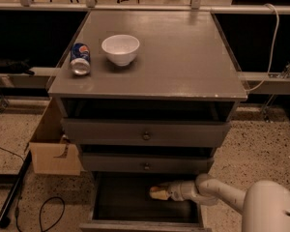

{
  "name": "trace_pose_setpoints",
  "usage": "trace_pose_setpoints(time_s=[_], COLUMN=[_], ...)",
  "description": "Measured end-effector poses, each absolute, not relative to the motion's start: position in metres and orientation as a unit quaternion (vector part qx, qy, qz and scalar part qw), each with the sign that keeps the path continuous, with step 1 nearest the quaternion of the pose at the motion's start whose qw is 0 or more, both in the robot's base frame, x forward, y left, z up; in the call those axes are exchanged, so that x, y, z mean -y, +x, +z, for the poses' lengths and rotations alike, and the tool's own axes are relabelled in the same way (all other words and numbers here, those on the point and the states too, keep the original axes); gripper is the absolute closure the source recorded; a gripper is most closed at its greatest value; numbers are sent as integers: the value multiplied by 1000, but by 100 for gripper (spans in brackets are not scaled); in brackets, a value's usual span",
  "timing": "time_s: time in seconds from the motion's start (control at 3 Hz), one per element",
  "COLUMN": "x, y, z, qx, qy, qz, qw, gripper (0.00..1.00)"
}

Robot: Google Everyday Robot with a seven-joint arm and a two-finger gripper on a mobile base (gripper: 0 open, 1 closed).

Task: Place orange into bottom drawer

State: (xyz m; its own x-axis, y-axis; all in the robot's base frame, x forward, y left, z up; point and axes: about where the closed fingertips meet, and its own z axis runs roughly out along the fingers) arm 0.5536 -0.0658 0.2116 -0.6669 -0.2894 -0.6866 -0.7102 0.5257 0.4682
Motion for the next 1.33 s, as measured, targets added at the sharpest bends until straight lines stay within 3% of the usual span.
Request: trace_pose_setpoints(time_s=[1.33], x=[65], y=[568], z=[191], qx=[-825], qy=[-318], qz=[337], qw=[323], gripper=[100])
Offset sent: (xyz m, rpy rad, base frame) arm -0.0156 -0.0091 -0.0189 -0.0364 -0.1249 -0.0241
